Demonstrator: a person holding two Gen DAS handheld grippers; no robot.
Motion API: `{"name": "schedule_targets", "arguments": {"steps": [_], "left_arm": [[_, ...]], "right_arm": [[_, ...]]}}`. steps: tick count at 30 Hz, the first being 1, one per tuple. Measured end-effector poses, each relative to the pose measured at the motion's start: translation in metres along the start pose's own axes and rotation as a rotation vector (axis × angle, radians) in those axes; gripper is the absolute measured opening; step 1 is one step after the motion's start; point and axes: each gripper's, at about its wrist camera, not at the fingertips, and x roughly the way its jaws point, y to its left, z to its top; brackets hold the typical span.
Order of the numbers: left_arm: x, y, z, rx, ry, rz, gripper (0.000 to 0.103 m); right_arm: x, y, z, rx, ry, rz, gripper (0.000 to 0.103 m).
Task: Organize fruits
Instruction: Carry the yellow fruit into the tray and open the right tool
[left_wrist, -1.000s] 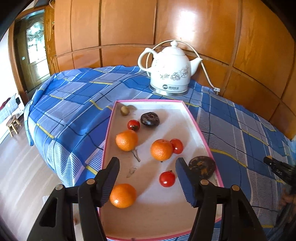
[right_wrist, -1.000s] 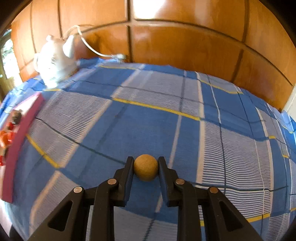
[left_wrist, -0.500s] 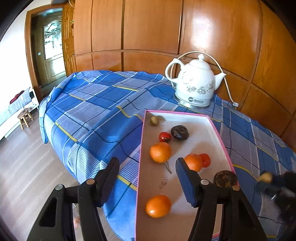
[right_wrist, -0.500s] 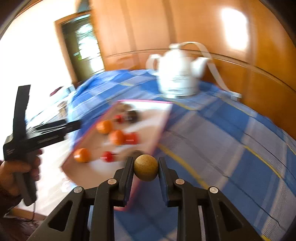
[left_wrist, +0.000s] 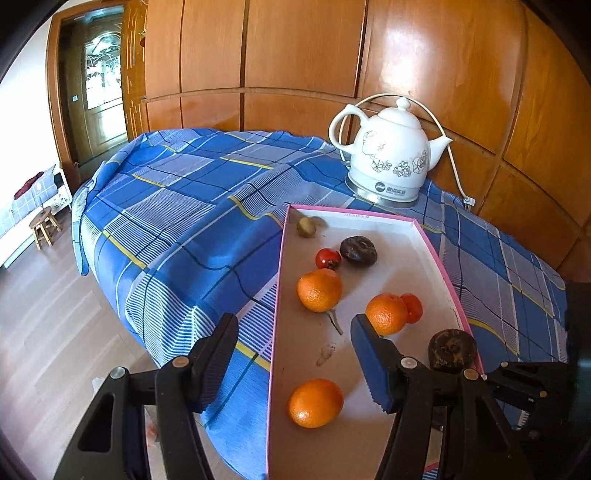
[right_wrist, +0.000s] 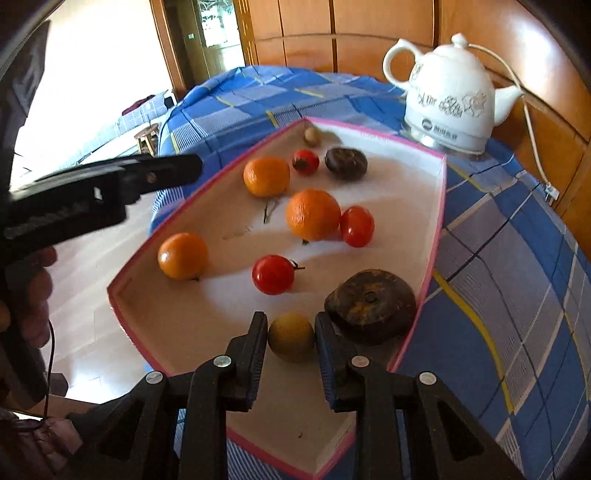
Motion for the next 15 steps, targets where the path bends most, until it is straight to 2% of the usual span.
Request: {"name": "schedule_targets", "arguments": {"steps": [5, 10, 15], "left_arm": [[-0.001, 0.002, 0.001, -0.009, -0.006, 0.003, 0.067], [-0.001, -0.001, 0.000, -0.004, -0.004, 0.002, 0.068], [-0.007, -0.005, 0.001, 0.003, -0.025, 0.003, 0.072]], "right_arm": [[-0.011, 0.004, -0.009, 0.000, -0.010, 0.013, 0.027], [-0.009, 0.012, -0.010, -0.053, -0.016, -0.054, 0.025], [-0.003, 0.005, -0.002, -0.028, -0.047, -0.090, 0.025]]}}
